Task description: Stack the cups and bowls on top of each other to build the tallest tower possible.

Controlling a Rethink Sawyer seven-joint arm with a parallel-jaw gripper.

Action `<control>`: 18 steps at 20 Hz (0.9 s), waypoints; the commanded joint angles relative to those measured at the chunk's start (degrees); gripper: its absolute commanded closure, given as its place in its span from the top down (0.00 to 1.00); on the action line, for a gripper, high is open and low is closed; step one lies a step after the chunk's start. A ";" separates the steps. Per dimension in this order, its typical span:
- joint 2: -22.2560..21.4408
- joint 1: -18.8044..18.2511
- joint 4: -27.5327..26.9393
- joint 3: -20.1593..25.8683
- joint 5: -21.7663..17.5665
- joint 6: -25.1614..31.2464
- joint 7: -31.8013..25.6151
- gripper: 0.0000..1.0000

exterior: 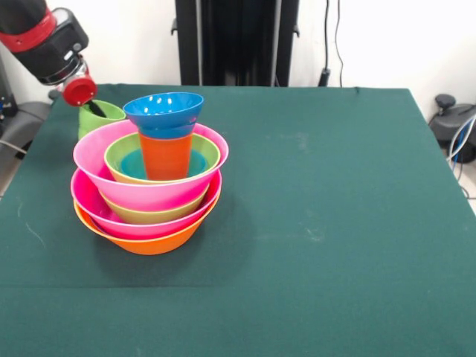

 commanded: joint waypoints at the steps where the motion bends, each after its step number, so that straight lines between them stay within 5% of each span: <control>1: 2.66 0.59 -3.25 5.15 -5.65 -2.53 -13.50 0.00; 18: -1.30 0.10 -3.48 5.85 -5.15 5.59 -14.58 0.00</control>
